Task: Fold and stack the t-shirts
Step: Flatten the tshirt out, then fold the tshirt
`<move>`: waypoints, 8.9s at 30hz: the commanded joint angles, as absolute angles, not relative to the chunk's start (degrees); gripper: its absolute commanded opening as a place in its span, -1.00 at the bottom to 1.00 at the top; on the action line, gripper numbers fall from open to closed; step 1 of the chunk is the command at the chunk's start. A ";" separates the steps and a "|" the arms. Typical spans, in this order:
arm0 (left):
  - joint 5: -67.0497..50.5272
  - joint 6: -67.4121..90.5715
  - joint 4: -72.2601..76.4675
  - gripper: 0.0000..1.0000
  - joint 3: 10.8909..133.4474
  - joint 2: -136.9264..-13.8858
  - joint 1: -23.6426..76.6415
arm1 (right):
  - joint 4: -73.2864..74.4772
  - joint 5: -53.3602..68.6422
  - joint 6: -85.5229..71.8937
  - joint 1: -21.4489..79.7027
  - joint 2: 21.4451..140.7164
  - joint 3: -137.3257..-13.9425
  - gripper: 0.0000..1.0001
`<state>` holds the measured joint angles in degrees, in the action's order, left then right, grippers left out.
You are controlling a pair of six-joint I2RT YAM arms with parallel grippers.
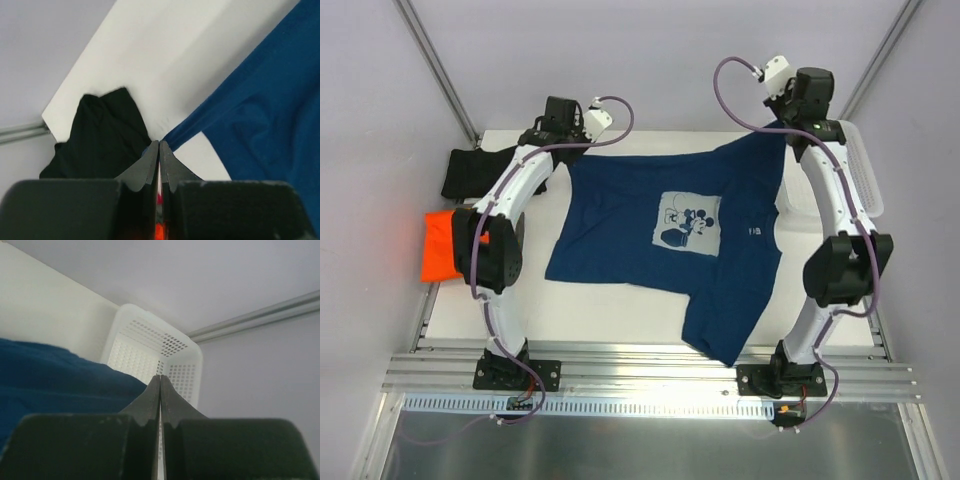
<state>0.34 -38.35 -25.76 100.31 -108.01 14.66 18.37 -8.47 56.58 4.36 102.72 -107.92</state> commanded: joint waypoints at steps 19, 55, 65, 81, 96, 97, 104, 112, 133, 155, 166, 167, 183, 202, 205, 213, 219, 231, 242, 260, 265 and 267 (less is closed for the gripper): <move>8.08 -38.05 -22.59 -1.00 121.12 -124.54 6.50 | 15.73 -10.55 52.56 5.01 123.48 -126.29 -0.99; 4.66 -36.91 -23.99 -1.00 95.63 -111.27 6.06 | 30.85 -4.66 48.17 10.55 106.17 -98.35 -0.99; 4.48 -35.86 -28.56 -1.00 96.41 -116.71 6.07 | 32.17 -3.69 47.81 11.42 108.63 -97.12 -0.99; 4.13 -27.69 -36.03 0.64 99.94 -106.89 5.27 | 42.36 1.91 41.05 12.21 100.65 -98.47 0.18; -5.00 -19.35 -50.36 0.60 128.05 -128.48 10.81 | 41.75 11.15 30.85 14.85 117.65 -112.31 0.20; -6.05 -18.64 -50.36 0.59 128.49 -129.28 10.72 | 41.49 11.60 30.33 14.85 119.08 -113.28 0.19; -10.72 -13.54 -50.36 0.41 129.02 -133.42 10.46 | 40.78 18.10 24.35 13.18 127.79 -117.95 0.16; -11.34 -12.13 -50.36 0.39 127.71 -134.21 10.37 | 39.99 19.25 23.03 12.66 131.22 -117.60 0.15; -12.92 -10.37 -50.45 0.34 125.60 -133.77 10.37 | 38.93 15.29 24.26 8.70 133.94 -121.11 0.13; -15.12 -8.26 -50.98 0.33 124.63 -131.13 10.37 | 39.29 26.46 10.64 5.10 135.88 -116.89 0.15; -15.29 -8.00 -51.06 0.32 124.45 -130.78 10.46 | 37.35 31.81 5.80 4.74 136.32 -114.00 -0.55; -15.21 -8.00 -51.15 0.31 124.28 -130.69 10.46 | 37.35 31.90 5.80 5.01 136.06 -113.82 -0.69; -15.64 -7.12 -51.15 0.29 125.33 -130.52 11.25 | 38.85 30.06 7.38 3.69 127.71 -109.42 -0.48; -18.19 -6.33 -51.15 0.27 125.42 -129.99 11.16 | 40.78 31.20 6.77 9.49 117.60 -96.51 -0.68; -18.81 -6.15 -51.07 0.27 125.07 -129.90 11.16 | 40.34 31.46 6.16 11.86 116.28 -92.73 -0.36; -19.77 -6.77 -51.15 0.27 123.40 -128.32 11.16 | 41.04 31.04 5.62 15.73 114.00 -89.91 0.01; -20.04 -7.21 -51.15 0.26 123.58 -128.15 11.16 | 43.06 29.27 7.99 13.80 115.22 -97.55 0.00; -22.32 -6.14 -58.80 0.06 96.97 -106.02 7.73 | 53.43 27.08 22.75 17.83 97.58 -81.76 -0.12; -0.80 -32.43 -41.41 0.11 65.23 -85.17 10.20 | 50.90 17.50 44.64 37.95 79.64 -63.23 -0.14; 4.30 -27.33 -39.37 0.11 68.47 -86.75 10.72 | 47.55 11.43 60.37 49.30 60.38 -41.13 -0.13; 5.01 -26.63 -39.37 0.12 69.43 -86.66 10.72 | 46.93 14.23 59.33 51.76 61.61 -40.78 -0.16; 5.19 -26.11 -39.37 0.12 69.43 -86.40 10.72 | 46.58 14.50 60.46 53.34 61.70 -39.47 -0.17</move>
<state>3.88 -27.46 -39.22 67.64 -86.96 10.20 47.09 12.27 57.76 51.53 61.69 -40.77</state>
